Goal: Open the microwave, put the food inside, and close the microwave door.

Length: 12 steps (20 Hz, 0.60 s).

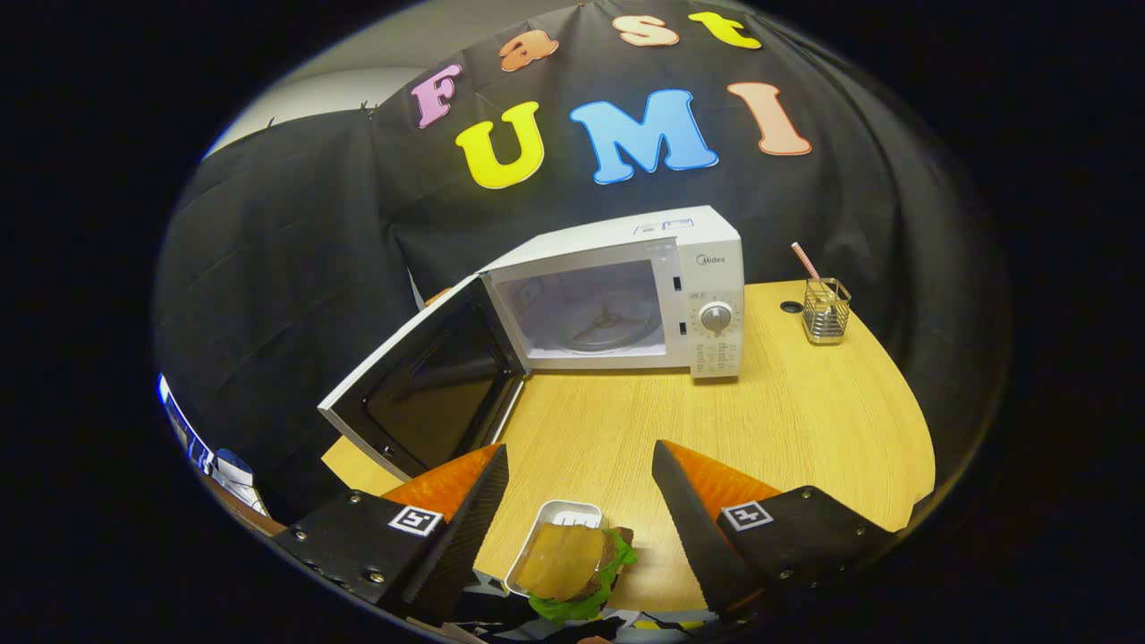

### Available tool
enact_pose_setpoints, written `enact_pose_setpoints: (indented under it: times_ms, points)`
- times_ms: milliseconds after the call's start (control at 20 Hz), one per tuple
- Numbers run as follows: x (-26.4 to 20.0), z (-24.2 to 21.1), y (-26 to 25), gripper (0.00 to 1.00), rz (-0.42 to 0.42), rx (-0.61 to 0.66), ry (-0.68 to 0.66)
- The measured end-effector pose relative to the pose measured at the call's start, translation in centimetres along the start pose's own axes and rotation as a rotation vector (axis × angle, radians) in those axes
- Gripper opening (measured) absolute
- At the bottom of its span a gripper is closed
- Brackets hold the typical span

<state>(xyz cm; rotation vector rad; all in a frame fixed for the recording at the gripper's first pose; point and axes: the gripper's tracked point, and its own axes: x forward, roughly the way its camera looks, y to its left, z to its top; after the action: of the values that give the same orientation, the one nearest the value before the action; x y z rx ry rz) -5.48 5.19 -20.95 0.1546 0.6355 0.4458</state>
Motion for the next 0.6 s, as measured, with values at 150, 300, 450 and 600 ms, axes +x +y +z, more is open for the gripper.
enact_pose_setpoints:
  times_ms: [150, 300, 450, 600]
  points:
    - [0.5, -1.6, -0.8, 0.98, 0.004, 0.017, 0.045]
    - [1.0, -3.3, -1.4, 0.98, 0.006, 0.026, 0.09]
    - [1.2, -5.0, -1.6, 0.98, 0.017, 0.033, 0.135]
    - [1.3, -6.5, -1.8, 0.98, 0.023, 0.025, 0.176]
